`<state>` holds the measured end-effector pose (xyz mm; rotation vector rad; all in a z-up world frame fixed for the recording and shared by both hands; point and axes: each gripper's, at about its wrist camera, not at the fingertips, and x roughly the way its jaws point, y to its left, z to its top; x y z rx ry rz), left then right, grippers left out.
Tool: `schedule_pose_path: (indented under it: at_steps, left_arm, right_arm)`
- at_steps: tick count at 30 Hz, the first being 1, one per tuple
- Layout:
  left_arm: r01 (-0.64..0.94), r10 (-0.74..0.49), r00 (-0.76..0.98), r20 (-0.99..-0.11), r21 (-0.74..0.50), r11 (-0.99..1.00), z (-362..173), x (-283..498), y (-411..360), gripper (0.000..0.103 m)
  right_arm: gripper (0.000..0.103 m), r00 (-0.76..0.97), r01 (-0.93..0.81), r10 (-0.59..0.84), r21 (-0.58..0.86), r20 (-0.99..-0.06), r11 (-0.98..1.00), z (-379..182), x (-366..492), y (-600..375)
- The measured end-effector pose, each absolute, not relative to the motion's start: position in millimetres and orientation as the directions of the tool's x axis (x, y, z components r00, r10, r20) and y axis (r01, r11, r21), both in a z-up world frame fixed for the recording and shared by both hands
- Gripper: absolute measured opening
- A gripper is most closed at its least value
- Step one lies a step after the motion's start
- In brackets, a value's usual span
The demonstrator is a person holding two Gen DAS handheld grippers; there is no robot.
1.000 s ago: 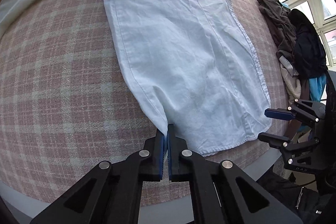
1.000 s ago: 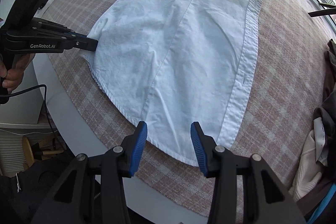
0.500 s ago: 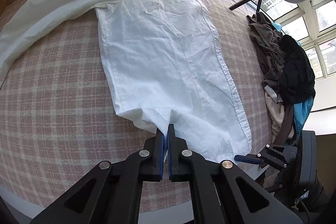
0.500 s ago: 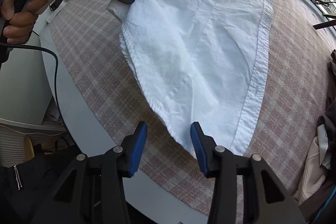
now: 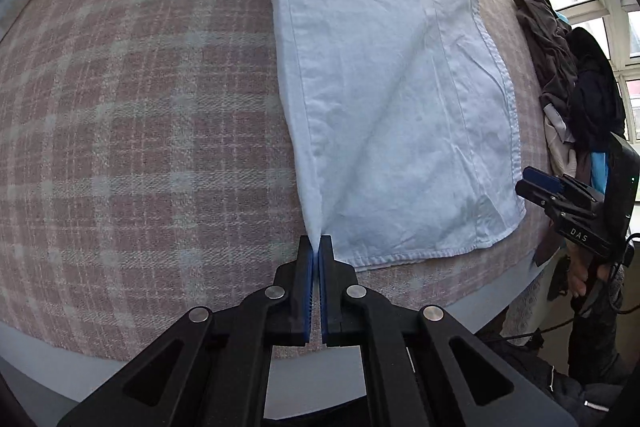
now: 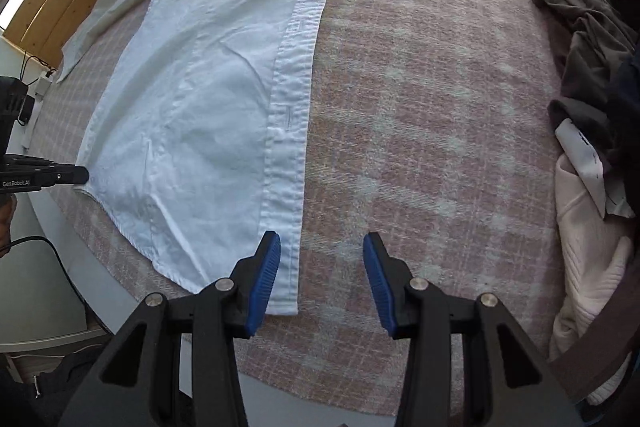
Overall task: Fold clothes
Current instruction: 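Grasp the shirt hem edge with the left gripper and pull it flat, then open the left gripper and move both grippers over the flattened shirt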
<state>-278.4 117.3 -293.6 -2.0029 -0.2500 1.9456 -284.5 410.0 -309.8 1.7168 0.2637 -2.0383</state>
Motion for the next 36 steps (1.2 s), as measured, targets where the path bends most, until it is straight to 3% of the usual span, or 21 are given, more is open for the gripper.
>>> schedule_pose_path:
  at_steps: [3,8,14,16,17,18,20,25,28,29,31,32,36]
  left_arm:
    - [-0.123,0.344,0.034,-0.938,-0.345,-0.93,-287,-277,116,0.008]
    - [-0.142,0.347,-0.091,-0.933,-0.333,-0.932,-252,-279,106,0.011]
    - [-0.241,0.449,-0.184,-0.874,-0.402,-0.883,-237,-327,146,0.012]
    - [-0.25,0.381,-0.186,-0.906,-0.331,-0.91,-256,-349,161,0.017]
    - [-0.245,0.345,-0.191,-0.919,-0.296,-0.923,-264,-358,163,0.015]
    - [-0.236,0.316,-0.197,-0.928,-0.268,-0.934,-270,-366,163,0.011]
    - [-0.219,0.3,-0.215,-0.93,-0.253,-0.942,-276,-381,163,0.011]
    - [-0.252,0.393,-0.282,-0.875,-0.327,-0.911,-268,-417,181,0.011]
    - [-0.202,0.319,-0.308,-0.897,-0.266,-0.943,-281,-438,175,0.013]
    - [-0.178,0.288,-0.32,-0.903,-0.242,-0.954,-285,-444,170,0.003]
    - [-0.123,0.273,-0.342,-0.899,-0.246,-0.962,-282,-452,156,0.002]
    - [-0.095,0.271,-0.353,-0.896,-0.254,-0.963,-279,-456,150,0.0]
    - [-0.146,0.343,-0.402,-0.849,-0.311,-0.939,-259,-477,157,0.008]
  right_arm:
    - [0.044,-0.152,0.512,-0.147,0.049,-0.977,-0.857,-299,-284,400]
    - [0.039,-0.195,0.58,-0.295,0.133,-0.935,-0.804,-259,-299,367]
    - [0.039,-0.203,0.621,-0.203,0.034,-0.958,-0.783,-311,-325,311]
    - [0.039,-0.167,0.643,-0.168,0.022,-0.972,-0.765,-321,-330,320]
    - [0.037,-0.135,0.664,-0.137,0.013,-0.981,-0.747,-320,-328,322]
    - [0.025,-0.115,0.676,-0.121,0.012,-0.986,-0.737,-316,-327,326]
    - [0.015,-0.104,0.671,-0.187,0.07,-0.977,-0.738,-297,-335,334]
    - [0.015,-0.161,0.591,-0.387,0.225,-0.908,-0.774,-277,-406,317]
    - [0.015,-0.172,0.566,-0.37,0.216,-0.913,-0.796,-295,-447,294]
    - [0.015,-0.183,0.561,-0.3,0.152,-0.936,-0.814,-304,-455,290]
    - [0.005,-0.179,0.53,-0.223,0.097,-0.958,-0.842,-311,-462,300]
    - [0.006,-0.163,0.513,-0.209,0.098,-0.964,-0.853,-309,-464,307]
    - [0.007,-0.185,0.521,-0.371,0.229,-0.91,-0.822,-273,-477,312]
